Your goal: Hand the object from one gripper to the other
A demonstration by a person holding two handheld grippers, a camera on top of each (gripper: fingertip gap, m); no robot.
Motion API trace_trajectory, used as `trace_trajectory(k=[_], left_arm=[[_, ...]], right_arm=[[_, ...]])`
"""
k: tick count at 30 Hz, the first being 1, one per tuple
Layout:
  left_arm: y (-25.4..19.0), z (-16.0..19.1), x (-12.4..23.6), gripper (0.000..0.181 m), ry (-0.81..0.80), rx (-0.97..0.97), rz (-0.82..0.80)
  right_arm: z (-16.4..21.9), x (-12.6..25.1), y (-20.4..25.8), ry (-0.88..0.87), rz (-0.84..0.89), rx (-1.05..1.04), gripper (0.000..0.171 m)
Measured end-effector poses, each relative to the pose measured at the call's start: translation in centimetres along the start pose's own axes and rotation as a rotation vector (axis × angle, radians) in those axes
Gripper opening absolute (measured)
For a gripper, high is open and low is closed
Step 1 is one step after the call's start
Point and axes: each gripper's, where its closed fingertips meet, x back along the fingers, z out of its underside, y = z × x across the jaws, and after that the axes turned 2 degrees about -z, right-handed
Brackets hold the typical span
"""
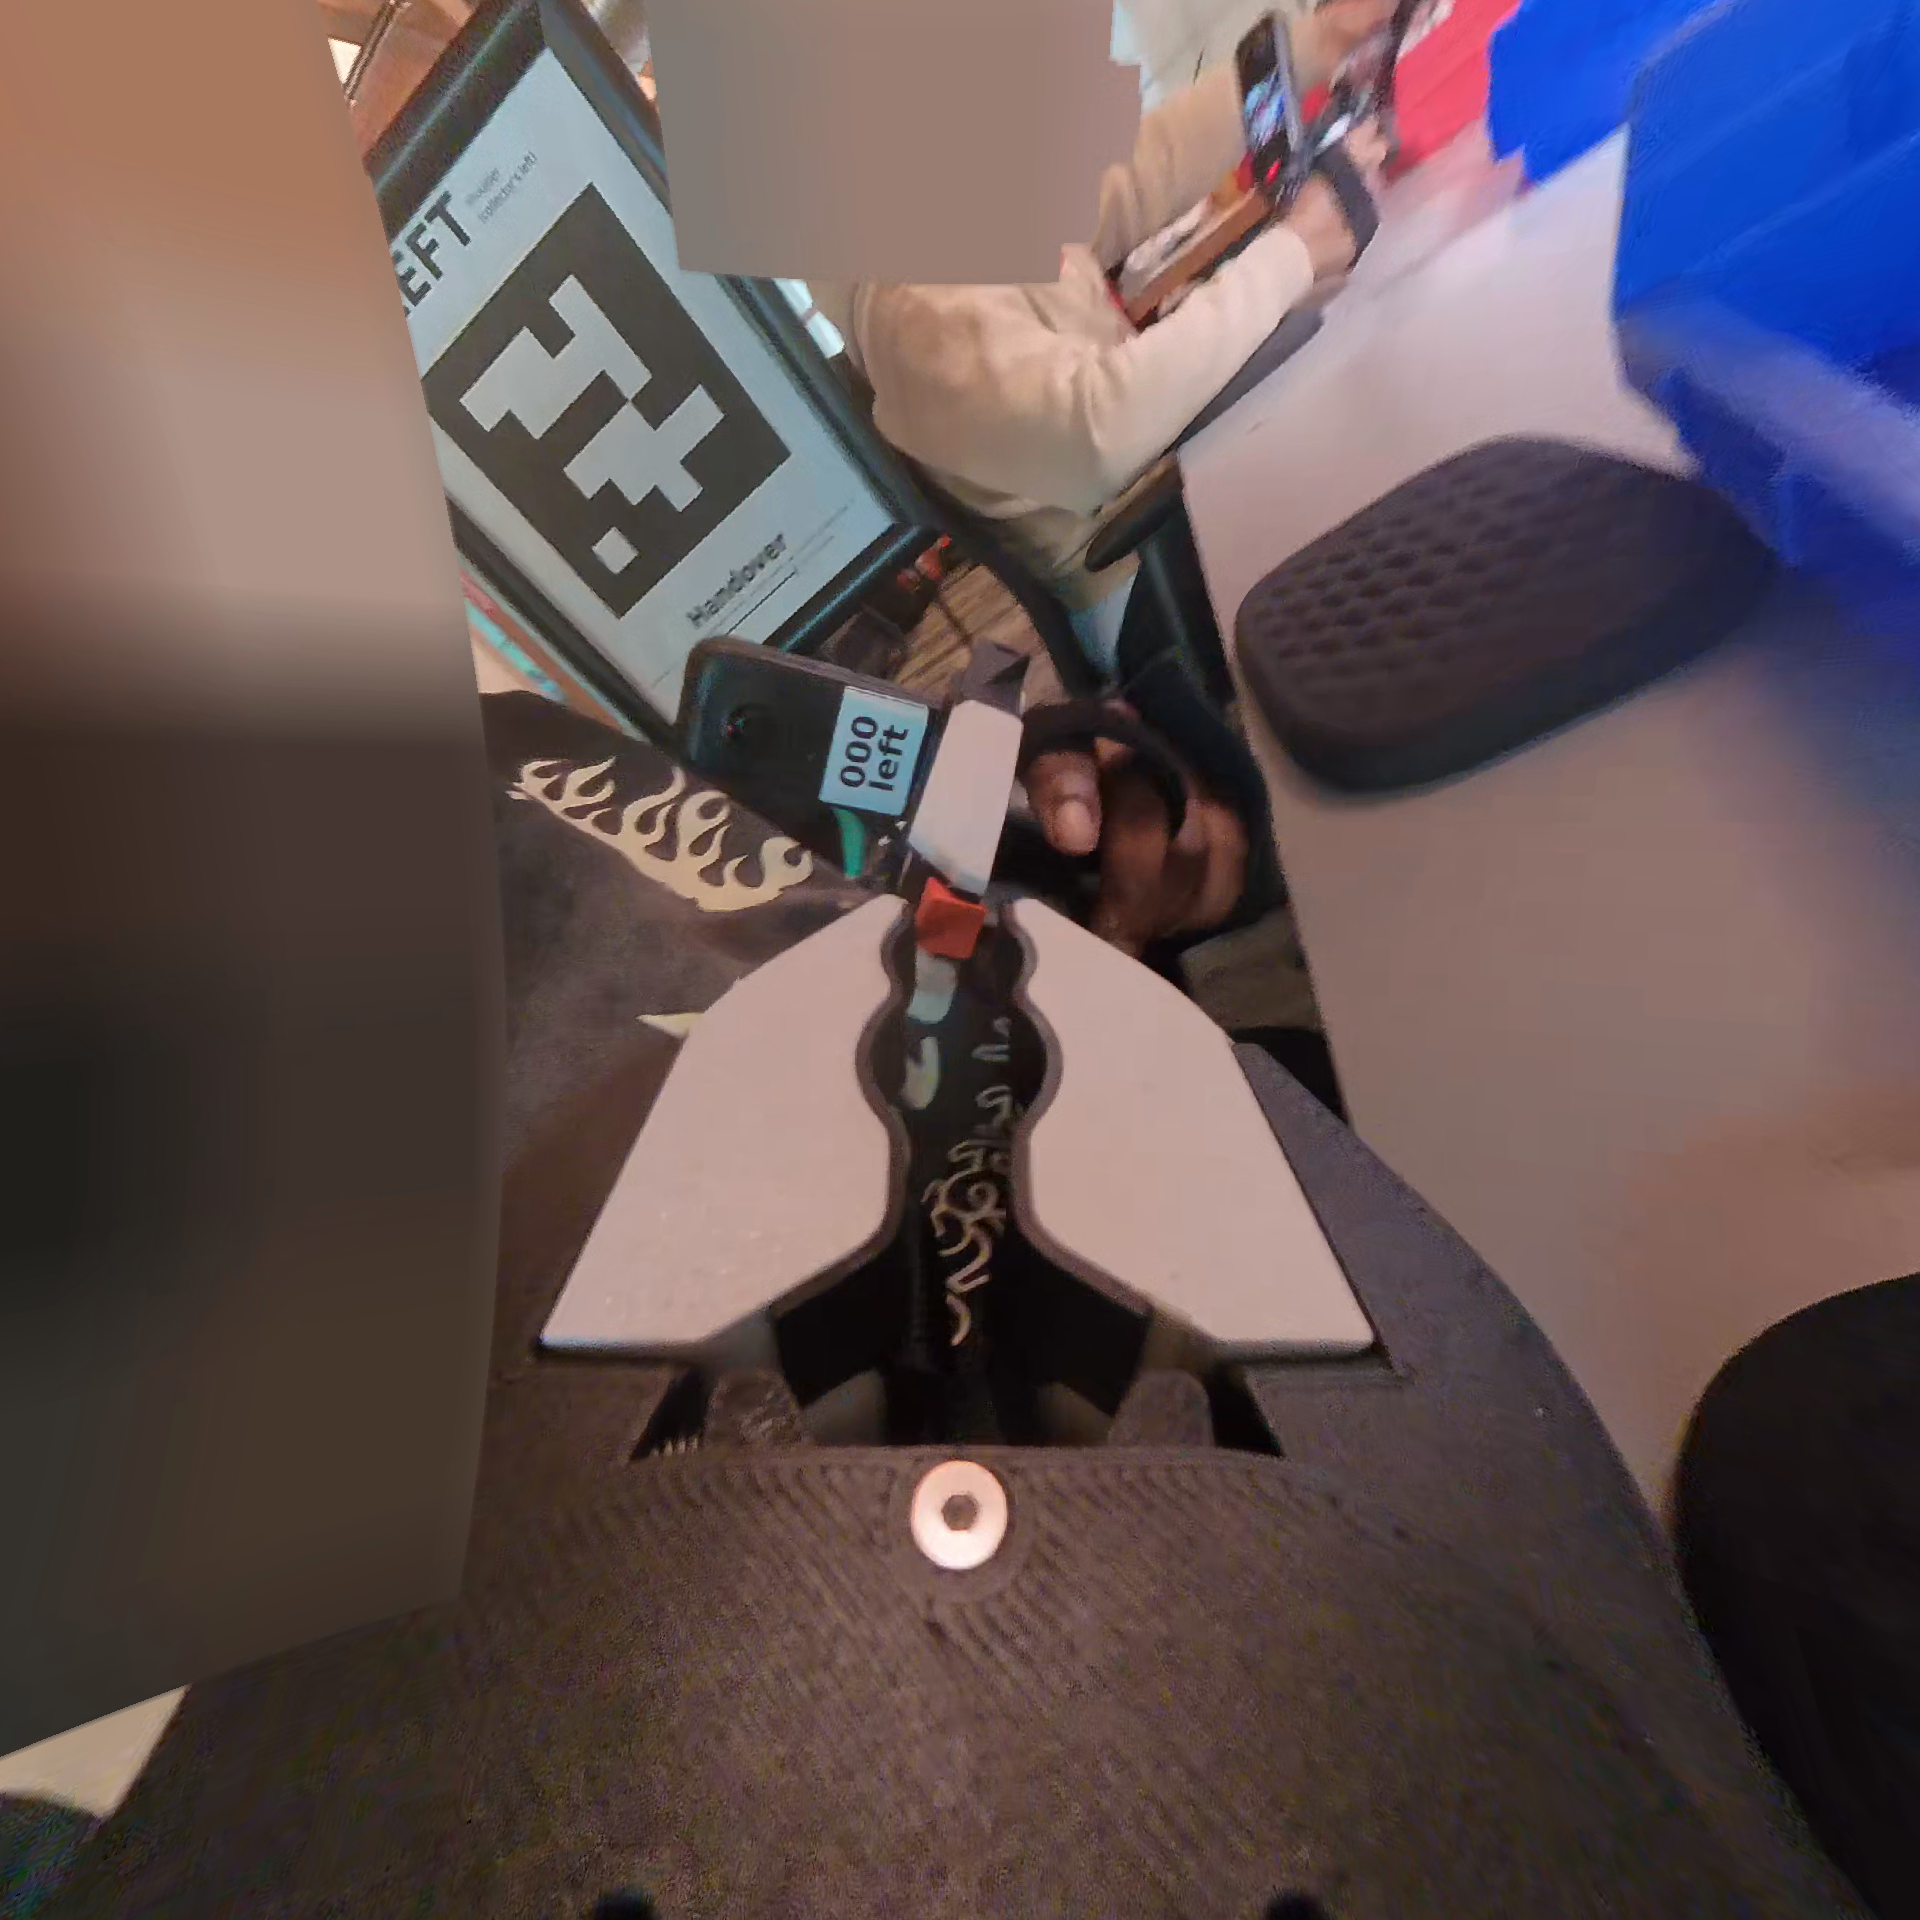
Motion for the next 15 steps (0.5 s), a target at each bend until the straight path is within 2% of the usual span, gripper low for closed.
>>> trace_trajectory(k=[3,4,6,9,12,15], left_arm=[[1.1,-0.6,0.3,0.009,-0.056,0.32,0.033],[1.4,-0.7,0.4,0.01,-0.073,0.444,0.059],[1.4,-0.7,0.6,0.01,-0.102,0.703,0.155],[1.3,-1.1,0.9,0.01,-0.171,1.055,0.301],[0.5,-1.1,0.9,0.01,-0.159,1.222,0.411],[-0.6,-0.7,0.6,0.01,-0.108,1.229,0.446]], right_arm=[[-1.4,0.4,-0.1,-0.085,0.09,0.262,0.034],[-1.9,0.5,0.1,-0.112,0.125,0.407,0.04],[-2.5,0.7,0.7,-0.138,0.218,0.766,0.042],[-1.9,0.6,1.0,-0.038,0.356,1.259,0.04],[-1.1,0.2,0.4,0.086,0.461,1.551,0.036],[-0.7,-0.2,0.9,0.091,0.465,1.659,0.027]])
